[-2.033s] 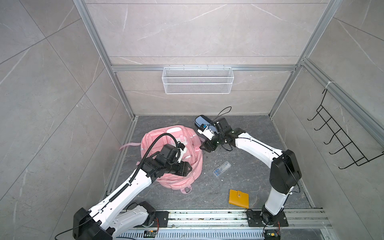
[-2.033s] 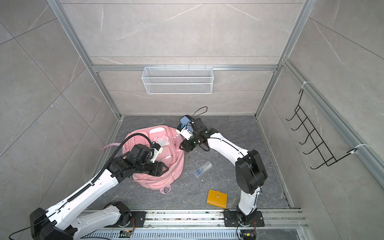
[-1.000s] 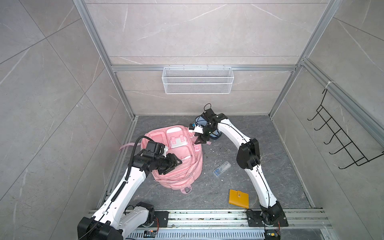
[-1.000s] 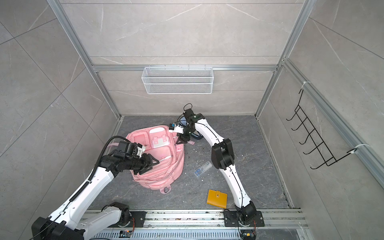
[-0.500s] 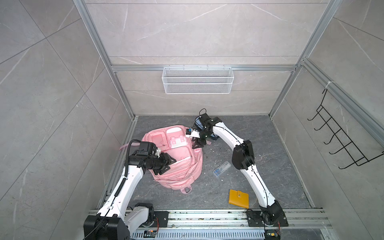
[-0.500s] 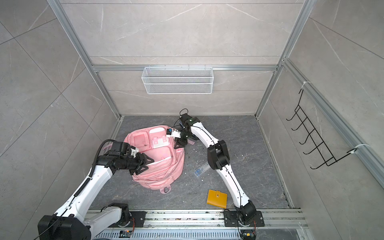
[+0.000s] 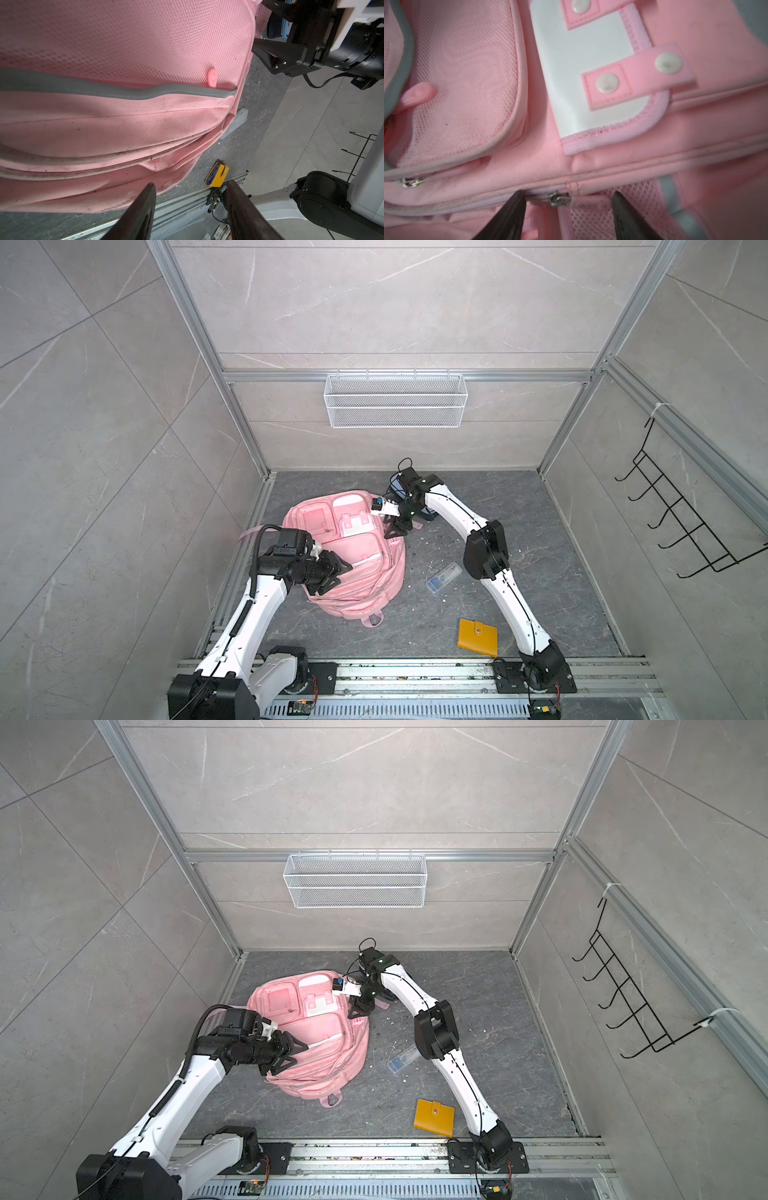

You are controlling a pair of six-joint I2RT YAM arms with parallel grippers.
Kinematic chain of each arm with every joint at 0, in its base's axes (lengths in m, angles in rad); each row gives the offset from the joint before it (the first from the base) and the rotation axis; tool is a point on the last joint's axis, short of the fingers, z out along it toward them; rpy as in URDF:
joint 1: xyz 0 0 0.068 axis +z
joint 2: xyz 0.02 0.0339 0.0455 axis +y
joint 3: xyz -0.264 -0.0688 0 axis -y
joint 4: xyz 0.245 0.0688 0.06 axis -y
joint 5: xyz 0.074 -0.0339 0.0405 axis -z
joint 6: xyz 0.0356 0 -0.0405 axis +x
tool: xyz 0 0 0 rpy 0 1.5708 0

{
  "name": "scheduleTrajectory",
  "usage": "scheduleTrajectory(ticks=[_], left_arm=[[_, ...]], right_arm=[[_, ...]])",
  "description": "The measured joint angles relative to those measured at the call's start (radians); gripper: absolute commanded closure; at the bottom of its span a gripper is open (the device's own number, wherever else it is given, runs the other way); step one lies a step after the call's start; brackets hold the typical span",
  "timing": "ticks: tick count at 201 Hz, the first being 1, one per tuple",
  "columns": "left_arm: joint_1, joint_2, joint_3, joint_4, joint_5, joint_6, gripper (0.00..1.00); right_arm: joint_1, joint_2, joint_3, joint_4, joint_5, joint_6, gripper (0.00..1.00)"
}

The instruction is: Pack the student bag

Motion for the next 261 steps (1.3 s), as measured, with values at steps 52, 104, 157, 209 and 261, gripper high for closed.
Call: scheduleTrajectory(ticks=[52,104,157,209,261], left_arm=[[0.000,-0.023,0.000,0.000,-0.003,0.000,0.44],[0.006,-0.032,-0.019,-0.001,-0.008,-0.002,0.49],[0.028,-0.026,-0.111,0.026,-0.022,-0.026,0.49],[0.046,-0.026,-0.126,0.053,-0.021,-0.041,0.49],[0.055,-0.023,-0.139,0.066,-0.020,-0.043,0.49]], right_arm=[[0.005,0.000,-0.026,-0.041,0.000,0.004,0.46],[0.018,-0.034,-0.077,-0.061,0.001,0.006,0.56],[0.035,-0.039,-0.070,-0.064,0.009,0.016,0.43],[0.058,-0.039,-0.058,-0.065,0.023,0.031,0.46],[0.058,-0.058,-0.138,-0.032,0.034,0.033,0.46]])
